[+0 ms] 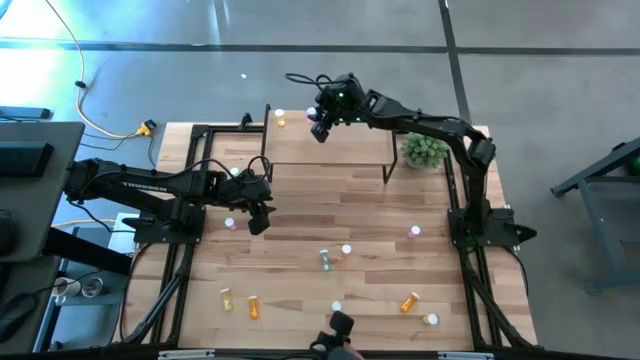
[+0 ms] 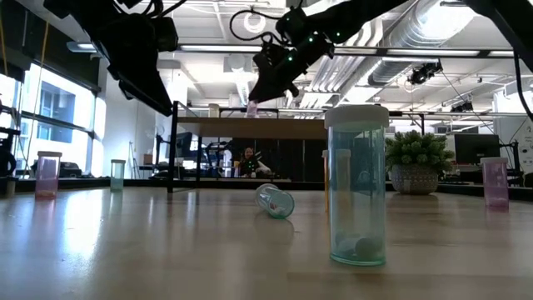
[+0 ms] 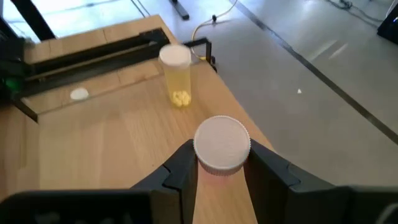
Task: Pick and place medicine bottles onto shelf by color
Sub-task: Put the middle pink pill bottle on the shelf
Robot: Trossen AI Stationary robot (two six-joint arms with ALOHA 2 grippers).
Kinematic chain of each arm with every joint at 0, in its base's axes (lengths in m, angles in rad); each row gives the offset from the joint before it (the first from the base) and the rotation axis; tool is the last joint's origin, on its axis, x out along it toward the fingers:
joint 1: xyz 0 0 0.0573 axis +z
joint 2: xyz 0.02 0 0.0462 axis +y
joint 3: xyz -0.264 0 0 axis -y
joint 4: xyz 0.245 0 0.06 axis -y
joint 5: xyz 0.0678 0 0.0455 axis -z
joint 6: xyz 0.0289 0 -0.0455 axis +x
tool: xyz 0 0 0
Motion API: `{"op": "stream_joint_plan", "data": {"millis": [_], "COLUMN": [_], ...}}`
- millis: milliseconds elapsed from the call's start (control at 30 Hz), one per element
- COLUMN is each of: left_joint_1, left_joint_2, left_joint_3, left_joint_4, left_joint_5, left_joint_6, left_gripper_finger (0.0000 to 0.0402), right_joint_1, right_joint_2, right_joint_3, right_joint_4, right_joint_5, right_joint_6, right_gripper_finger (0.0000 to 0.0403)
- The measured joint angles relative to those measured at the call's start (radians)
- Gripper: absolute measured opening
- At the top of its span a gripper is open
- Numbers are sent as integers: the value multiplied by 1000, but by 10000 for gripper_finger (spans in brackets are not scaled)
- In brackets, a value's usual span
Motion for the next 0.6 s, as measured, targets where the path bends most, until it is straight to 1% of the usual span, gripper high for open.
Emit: {"op": "stream_joint_plan", "data": {"millis": [300, 433, 600], "left_joint_1": [0, 0, 0], "left_joint_2": [0, 0, 0], "left_joint_3": [0, 0, 0], "left_joint_4": [2, 2, 2], "left_joint_5": [0, 0, 0], "left_joint_6": [0, 0, 0], "left_gripper_finger": [156, 157, 157], "right_joint_1": [0, 0, 2], "right_joint_2": [38, 40, 40], "right_joint_3": [0, 0, 0], "right_joint_4": [2, -1, -3], "right_joint_5": [-6, -27, -28], "right_joint_6": [-15, -3, 0], "right_gripper_finger": [103, 103, 103]}}
